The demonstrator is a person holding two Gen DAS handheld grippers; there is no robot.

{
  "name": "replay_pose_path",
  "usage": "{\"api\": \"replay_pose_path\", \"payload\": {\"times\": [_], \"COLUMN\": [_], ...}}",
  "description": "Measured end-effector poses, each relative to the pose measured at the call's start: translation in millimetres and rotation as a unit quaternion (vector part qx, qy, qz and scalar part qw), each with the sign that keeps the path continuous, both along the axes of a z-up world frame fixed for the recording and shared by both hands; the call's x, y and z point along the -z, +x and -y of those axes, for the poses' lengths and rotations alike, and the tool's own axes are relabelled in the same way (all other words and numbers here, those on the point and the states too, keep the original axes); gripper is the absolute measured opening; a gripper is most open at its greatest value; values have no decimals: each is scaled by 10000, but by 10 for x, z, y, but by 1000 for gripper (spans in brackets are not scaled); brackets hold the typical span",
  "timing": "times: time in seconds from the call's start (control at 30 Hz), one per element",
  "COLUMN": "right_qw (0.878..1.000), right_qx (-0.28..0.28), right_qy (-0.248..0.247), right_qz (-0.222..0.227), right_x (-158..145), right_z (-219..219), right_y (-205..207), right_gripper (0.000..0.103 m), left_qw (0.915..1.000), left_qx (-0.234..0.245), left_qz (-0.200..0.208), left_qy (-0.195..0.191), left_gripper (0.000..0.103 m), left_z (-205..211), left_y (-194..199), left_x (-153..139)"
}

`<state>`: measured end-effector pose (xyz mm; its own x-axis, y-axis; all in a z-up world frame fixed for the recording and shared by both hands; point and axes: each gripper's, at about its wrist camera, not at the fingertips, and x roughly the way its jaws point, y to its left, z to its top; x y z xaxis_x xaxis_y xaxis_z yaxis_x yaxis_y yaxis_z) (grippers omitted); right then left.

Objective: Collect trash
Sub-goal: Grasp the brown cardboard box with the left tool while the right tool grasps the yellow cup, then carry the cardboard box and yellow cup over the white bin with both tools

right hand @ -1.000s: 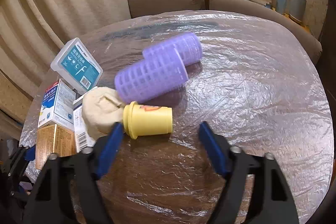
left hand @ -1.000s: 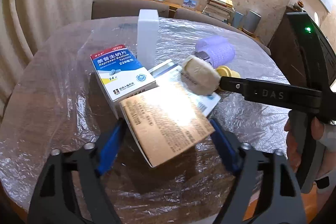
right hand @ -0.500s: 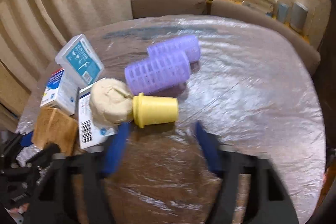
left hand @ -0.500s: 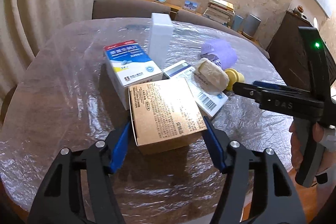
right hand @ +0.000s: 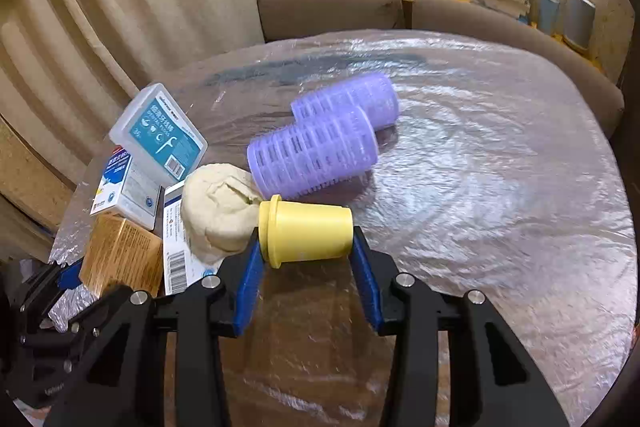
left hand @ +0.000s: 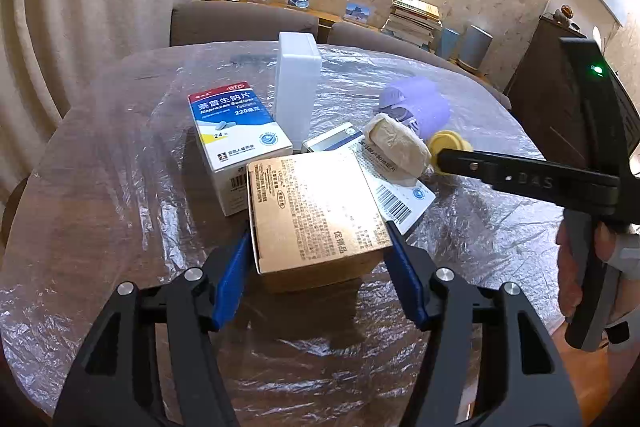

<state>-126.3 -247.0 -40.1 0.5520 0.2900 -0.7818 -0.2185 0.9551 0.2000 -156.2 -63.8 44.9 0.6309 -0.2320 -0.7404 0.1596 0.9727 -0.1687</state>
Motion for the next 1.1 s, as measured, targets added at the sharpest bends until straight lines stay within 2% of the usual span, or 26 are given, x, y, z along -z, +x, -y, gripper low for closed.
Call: {"api": "replay_pose_path", "payload": {"times": [0.23, 0.77, 1.1], "right_qw": [9999, 9993, 9992], "right_qx": [-70, -206, -288], "right_qy": [71, 305, 247], "right_qz": [50, 87, 92], "right_x": [-65, -121, -136], "right_z": [50, 42, -3], "right_y": [-303, -628, -828], "right_gripper": [42, 42, 42], "left_qw": [9999, 9993, 9990], "left_qx": [107, 65, 172], "left_qz": [53, 322, 378], "left_qy": [-11, -179, -150], "left_gripper": [63, 59, 59], "left_z": [-34, -155, -148], "left_y": [-112, -248, -402], "left_x": [-67, -276, -343]}}
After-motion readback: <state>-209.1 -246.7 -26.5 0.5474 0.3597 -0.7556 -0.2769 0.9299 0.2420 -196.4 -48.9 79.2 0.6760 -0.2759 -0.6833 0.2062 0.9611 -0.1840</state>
